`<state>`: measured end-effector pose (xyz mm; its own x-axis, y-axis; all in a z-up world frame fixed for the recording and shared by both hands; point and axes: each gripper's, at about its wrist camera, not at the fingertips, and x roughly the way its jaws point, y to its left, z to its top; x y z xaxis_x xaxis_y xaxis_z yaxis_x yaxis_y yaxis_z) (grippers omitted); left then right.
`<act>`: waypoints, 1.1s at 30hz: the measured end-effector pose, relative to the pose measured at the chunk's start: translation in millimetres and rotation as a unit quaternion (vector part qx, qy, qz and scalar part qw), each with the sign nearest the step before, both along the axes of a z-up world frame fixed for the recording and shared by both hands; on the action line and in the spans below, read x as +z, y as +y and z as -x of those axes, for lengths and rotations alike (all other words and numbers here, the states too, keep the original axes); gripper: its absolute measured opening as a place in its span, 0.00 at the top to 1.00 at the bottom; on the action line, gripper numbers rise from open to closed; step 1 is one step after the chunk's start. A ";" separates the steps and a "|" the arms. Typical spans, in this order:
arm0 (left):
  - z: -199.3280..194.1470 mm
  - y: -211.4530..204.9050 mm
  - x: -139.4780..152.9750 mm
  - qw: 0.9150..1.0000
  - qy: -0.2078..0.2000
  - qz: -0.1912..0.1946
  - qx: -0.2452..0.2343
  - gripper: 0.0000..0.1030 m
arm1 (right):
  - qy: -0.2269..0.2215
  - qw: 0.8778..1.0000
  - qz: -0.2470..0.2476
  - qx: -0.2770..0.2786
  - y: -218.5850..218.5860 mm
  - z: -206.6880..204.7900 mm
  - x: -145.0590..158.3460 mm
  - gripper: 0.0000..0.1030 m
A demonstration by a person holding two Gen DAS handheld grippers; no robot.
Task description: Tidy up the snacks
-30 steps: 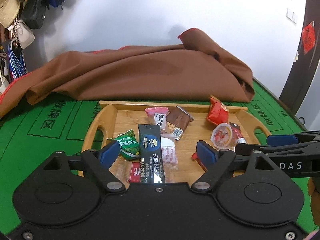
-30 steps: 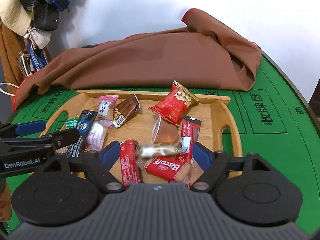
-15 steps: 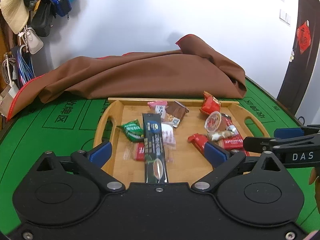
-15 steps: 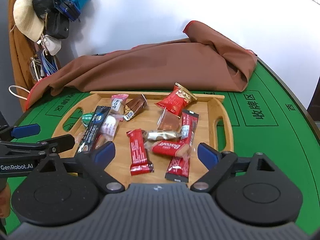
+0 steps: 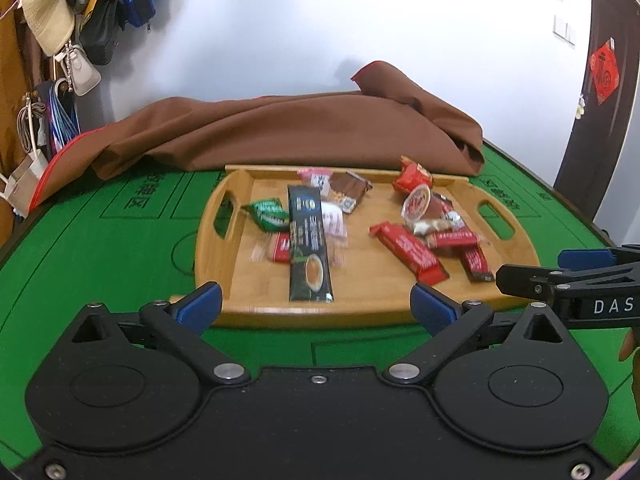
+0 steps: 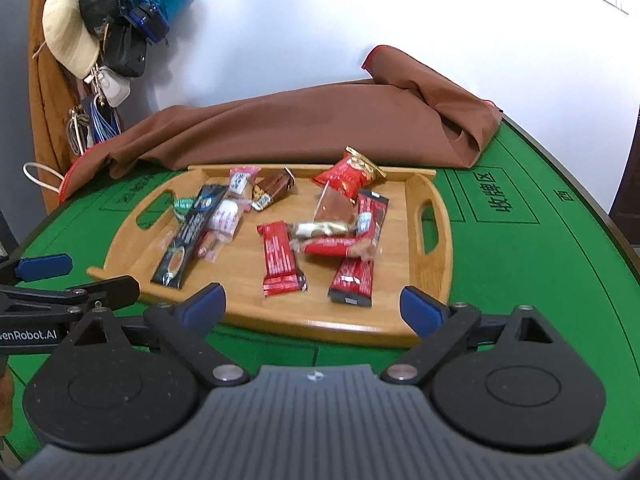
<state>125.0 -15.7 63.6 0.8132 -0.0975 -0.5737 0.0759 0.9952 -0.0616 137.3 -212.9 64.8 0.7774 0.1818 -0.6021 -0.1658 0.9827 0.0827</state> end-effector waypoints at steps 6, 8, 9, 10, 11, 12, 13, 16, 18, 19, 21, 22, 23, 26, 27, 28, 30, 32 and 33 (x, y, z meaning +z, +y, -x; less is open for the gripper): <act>10.7 -3.6 -25.8 1.000 0.020 -0.005 0.005 0.02 | 0.004 1.000 0.016 -0.007 3.0 12.8 -21.2 0.03; 13.2 -4.9 -35.4 1.000 0.028 -0.011 0.010 0.02 | 0.007 0.999 0.030 -0.008 5.8 14.5 -29.9 0.03; 13.6 -5.0 -39.6 0.999 0.030 -0.014 0.013 0.02 | 0.008 0.999 0.038 -0.011 6.5 15.6 -34.3 0.03; 13.6 -4.8 -43.8 0.999 0.033 -0.016 0.014 0.02 | 0.010 0.999 0.045 -0.011 7.5 16.2 -38.9 0.03; 13.2 -4.5 -47.9 0.999 0.037 -0.017 0.016 0.01 | 0.013 0.999 0.048 -0.012 7.9 16.7 -42.7 0.03; 12.6 -4.6 -51.0 0.999 0.042 -0.017 0.018 0.01 | 0.019 0.999 0.049 -0.013 7.7 17.1 -47.5 0.03; 11.5 -4.0 -55.1 0.998 0.050 -0.015 0.021 0.01 | 0.025 0.998 0.048 -0.013 7.5 16.5 -51.3 0.02; 8.1 -0.8 -61.0 0.997 0.071 -0.001 0.026 0.01 | 0.039 0.998 0.045 -0.018 5.5 14.4 -60.4 0.02; 8.5 0.6 -60.4 0.997 0.066 0.003 0.030 0.00 | 0.050 0.998 0.043 -0.021 4.3 12.0 -63.3 0.01; 7.1 1.2 -61.6 0.997 0.072 0.003 0.032 0.00 | 0.048 0.998 0.040 -0.021 3.7 12.3 -63.1 0.00; 6.4 0.4 -61.6 0.997 0.074 -0.004 0.034 0.00 | 0.050 0.998 0.041 -0.021 3.6 11.9 -63.9 0.00; 6.2 -0.6 -61.7 0.997 0.074 -0.008 0.033 0.00 | 0.052 0.997 0.044 -0.020 4.4 11.8 -64.5 0.00; 5.8 -2.0 -61.8 0.997 0.076 -0.013 0.032 0.00 | 0.053 0.997 0.049 -0.020 5.7 12.4 -64.9 0.00; 4.6 -8.5 -63.2 0.996 0.082 -0.037 0.026 0.00 | 0.054 0.997 0.055 -0.020 8.0 12.5 -65.1 0.00; 4.7 -9.4 -63.4 0.996 0.082 -0.038 0.026 0.00 | 0.054 0.997 0.054 -0.019 7.9 12.9 -65.0 0.00; 4.7 -9.0 -63.5 0.996 0.082 -0.036 0.027 0.00 | 0.055 0.997 0.054 -0.020 7.6 12.8 -64.9 0.00; 4.7 -8.6 -63.7 0.996 0.082 -0.035 0.026 0.00 | 0.055 0.997 0.054 -0.019 7.4 12.8 -64.9 0.00; 4.6 -8.6 -63.9 0.996 0.082 -0.035 0.026 0.00 | 0.055 0.997 0.054 -0.019 7.2 12.7 -64.7 0.00; 4.6 -8.6 -63.9 0.996 0.082 -0.035 0.026 0.00 | 0.055 0.997 0.055 -0.019 7.4 12.7 -64.7 0.00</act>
